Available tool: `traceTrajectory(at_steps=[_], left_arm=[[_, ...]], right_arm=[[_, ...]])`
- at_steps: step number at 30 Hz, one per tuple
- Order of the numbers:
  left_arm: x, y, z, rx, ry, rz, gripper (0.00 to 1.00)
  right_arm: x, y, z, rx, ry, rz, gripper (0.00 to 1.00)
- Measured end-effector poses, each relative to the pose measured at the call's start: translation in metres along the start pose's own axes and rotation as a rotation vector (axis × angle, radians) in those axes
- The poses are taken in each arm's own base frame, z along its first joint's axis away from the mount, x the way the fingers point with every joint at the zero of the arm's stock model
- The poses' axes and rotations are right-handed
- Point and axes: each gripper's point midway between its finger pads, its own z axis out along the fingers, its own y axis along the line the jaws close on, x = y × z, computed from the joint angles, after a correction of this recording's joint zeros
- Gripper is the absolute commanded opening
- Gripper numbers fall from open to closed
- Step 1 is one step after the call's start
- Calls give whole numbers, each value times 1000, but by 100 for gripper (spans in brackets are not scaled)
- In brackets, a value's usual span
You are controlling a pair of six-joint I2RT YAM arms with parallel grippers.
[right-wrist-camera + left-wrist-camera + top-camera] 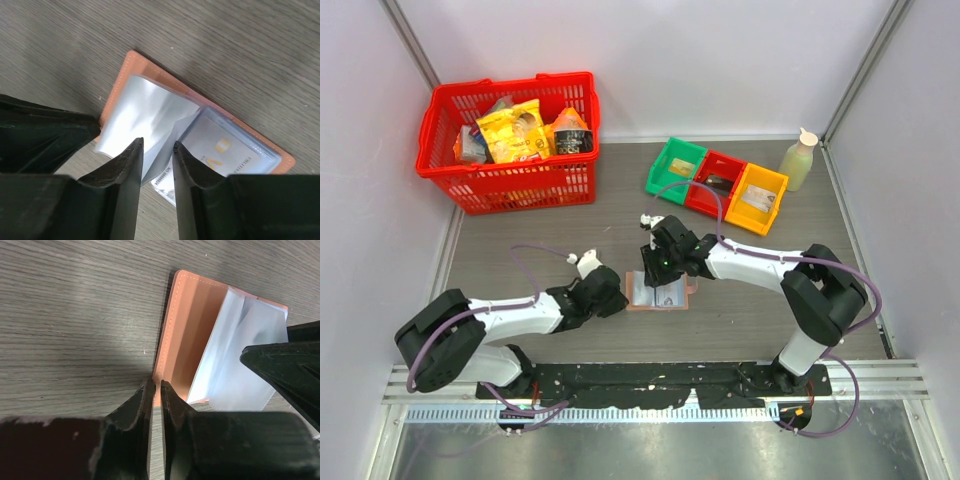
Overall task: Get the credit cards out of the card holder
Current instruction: Open the card holder at the center of the board.
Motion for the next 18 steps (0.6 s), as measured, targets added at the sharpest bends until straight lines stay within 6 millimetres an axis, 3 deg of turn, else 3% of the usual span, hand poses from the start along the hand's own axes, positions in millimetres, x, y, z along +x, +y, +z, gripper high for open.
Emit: traceTrajectory(at_steps=[8, 14, 18], left_arm=[[0, 7, -11, 8, -10, -2, 28], [-17, -1, -32, 53, -65, -16, 31], [-26, -8, -47, 94, -93, -28, 33]], right_arm=[[-1, 16, 8, -78, 7, 54, 45], [-1, 19, 24, -94, 37, 80, 45], [-1, 21, 31, -100, 54, 99, 52]])
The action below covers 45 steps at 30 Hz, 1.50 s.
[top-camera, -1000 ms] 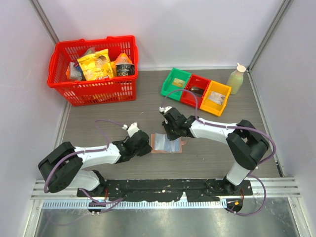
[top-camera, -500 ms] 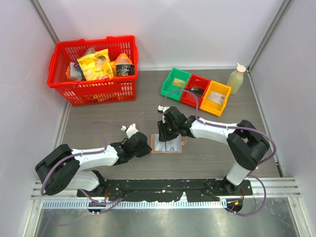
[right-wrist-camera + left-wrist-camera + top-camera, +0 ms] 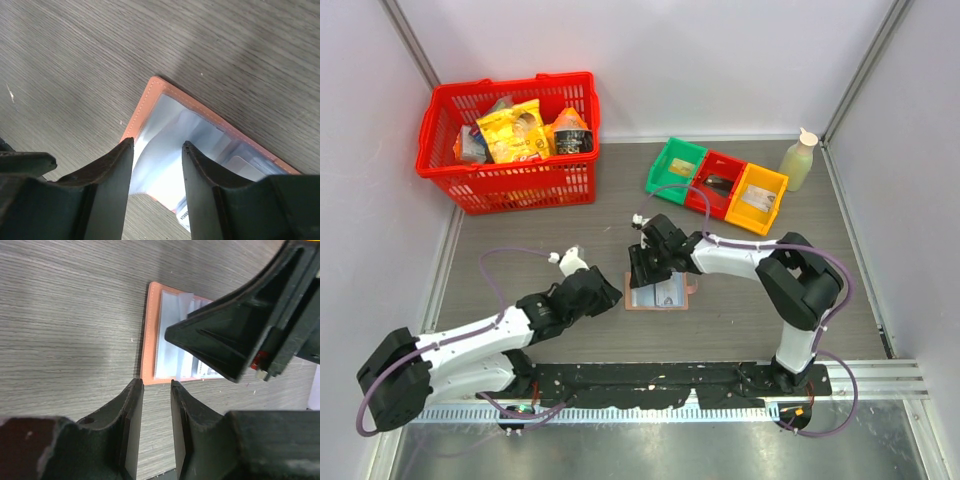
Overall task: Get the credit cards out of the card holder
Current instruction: Open the card holder at the center of the board, then remove the credit card from the card holder.
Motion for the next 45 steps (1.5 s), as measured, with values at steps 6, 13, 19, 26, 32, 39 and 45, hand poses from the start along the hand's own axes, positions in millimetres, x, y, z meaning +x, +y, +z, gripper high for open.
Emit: traceTrajectory(at_steps=[6, 13, 19, 26, 32, 39, 45], left_arm=[[-8, -5, -15, 32, -15, -7, 35], [-10, -8, -22, 38, -12, -2, 35], [-13, -36, -19, 71, 24, 20, 34], [-13, -79, -1, 120, 82, 39, 33], [-5, -78, 34, 112, 142, 21, 35], [15, -63, 65, 83, 228, 15, 35], [23, -60, 73, 91, 262, 12, 35]], right_arm=[[-4, 7, 1, -24, 6, 9, 59], [-8, 11, -2, -21, 20, 14, 47], [-21, 8, -15, -3, -7, 11, 39], [-47, -18, -64, 54, -146, 57, 28], [-22, -57, -81, 125, -158, 117, 19], [10, -72, -72, 146, -93, 136, 16], [7, -72, -70, 134, -109, 118, 14]])
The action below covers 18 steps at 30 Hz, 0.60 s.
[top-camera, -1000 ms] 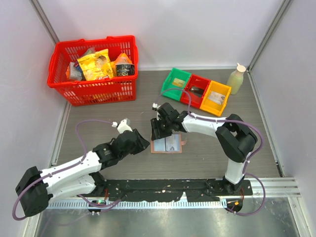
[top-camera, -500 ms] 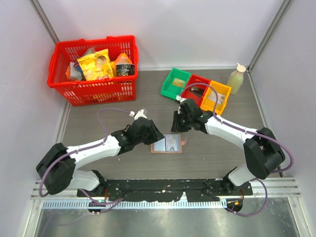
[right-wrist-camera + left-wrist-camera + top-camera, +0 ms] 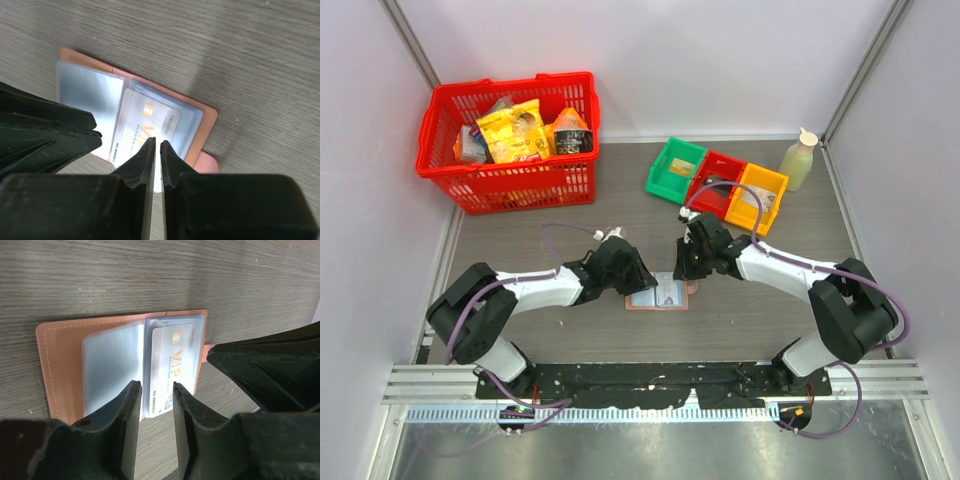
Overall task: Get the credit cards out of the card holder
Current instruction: Remove the credit card from the card holder.
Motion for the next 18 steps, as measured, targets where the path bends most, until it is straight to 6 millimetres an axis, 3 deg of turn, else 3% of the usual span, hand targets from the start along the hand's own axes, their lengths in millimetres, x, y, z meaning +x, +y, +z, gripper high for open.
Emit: traceTrajectory(at_steps=[10, 18], left_arm=[[6, 4, 9, 17, 26, -4, 35], [9, 7, 14, 37, 41, -13, 34]], right_arm=[[14, -7, 16, -14, 26, 6, 11], [12, -2, 20, -58, -6, 6, 11]])
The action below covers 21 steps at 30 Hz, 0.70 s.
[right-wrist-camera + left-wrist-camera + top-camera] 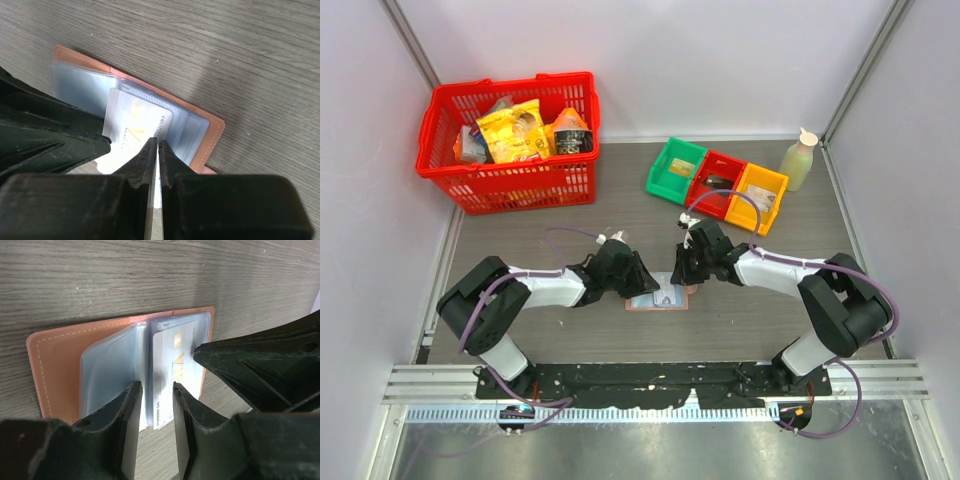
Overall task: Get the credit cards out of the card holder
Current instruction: Remove the credit card from the card holder.
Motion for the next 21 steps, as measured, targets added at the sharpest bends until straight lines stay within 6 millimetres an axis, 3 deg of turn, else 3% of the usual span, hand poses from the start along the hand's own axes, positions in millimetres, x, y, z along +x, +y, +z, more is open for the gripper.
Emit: traceTrajectory(at_steps=[21], left_arm=[[5, 0, 5, 117, 24, -104, 4]], right_arm=[[-2, 1, 2, -14, -14, 1, 11]])
